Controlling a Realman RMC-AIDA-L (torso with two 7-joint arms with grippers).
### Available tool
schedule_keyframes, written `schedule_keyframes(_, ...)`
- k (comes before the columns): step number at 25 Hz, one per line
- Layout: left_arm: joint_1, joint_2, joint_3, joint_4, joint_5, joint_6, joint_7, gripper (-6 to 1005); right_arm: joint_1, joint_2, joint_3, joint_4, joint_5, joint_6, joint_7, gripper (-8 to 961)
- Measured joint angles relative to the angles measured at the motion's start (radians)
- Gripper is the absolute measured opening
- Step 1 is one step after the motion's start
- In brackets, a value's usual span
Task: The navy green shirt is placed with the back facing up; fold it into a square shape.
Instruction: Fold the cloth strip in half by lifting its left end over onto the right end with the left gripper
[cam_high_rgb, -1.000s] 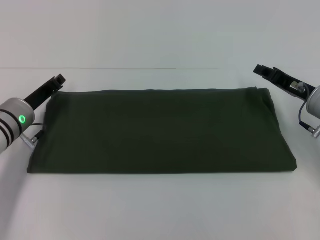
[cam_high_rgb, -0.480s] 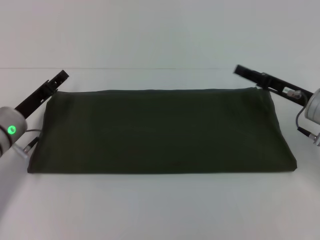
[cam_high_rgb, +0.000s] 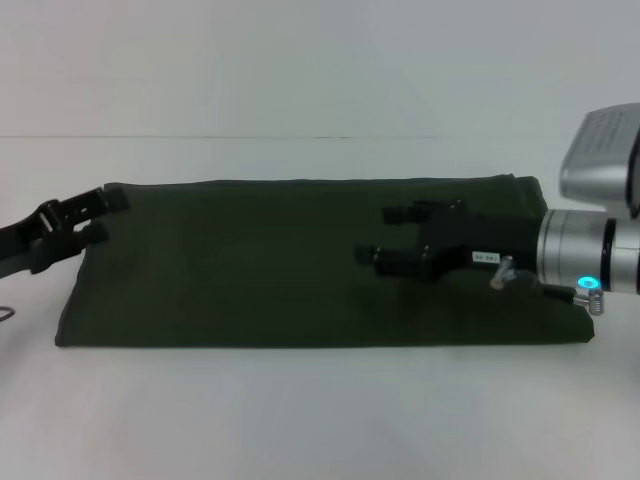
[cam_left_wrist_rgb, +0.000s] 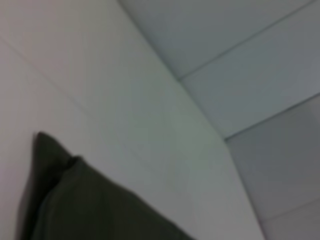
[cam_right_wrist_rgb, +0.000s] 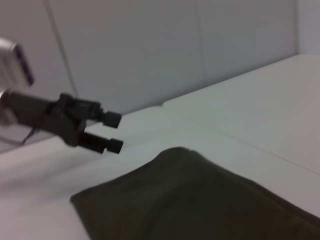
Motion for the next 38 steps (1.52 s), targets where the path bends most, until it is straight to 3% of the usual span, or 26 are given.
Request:
schedule_keyframes(7,-0.004,0.034,-0.040,0.100,0.181,0.074,-0.107,809,0.008,0.003,-0.082,-0.013,0.000,0.003,-0.083,789)
schedule_keyframes(13,-0.015,0.038,-0.053,0.114,0.265,0.008,-0.116,853,0.006,0.004,-0.095,-0.013,0.000,0.009,-0.091,789)
schedule_keyframes(18,-0.031,0.030,-0.048,0.097,0.324,-0.081,-0.120,874,0.003,0.005,-0.098,-0.008,0.000,0.015,-0.094,789)
schedule_keyframes(31,-0.052,0.004,0.009,0.064,0.329,-0.230,-0.111,873,0.007,0.009,-0.105,-0.002,0.000,0.031,-0.095,789)
schedule_keyframes(38,-0.055,-0.001,0.012,0.062,0.330,-0.251,-0.109,874,0.006,0.010,-0.109,-0.001,0.002,0.037,-0.095,789)
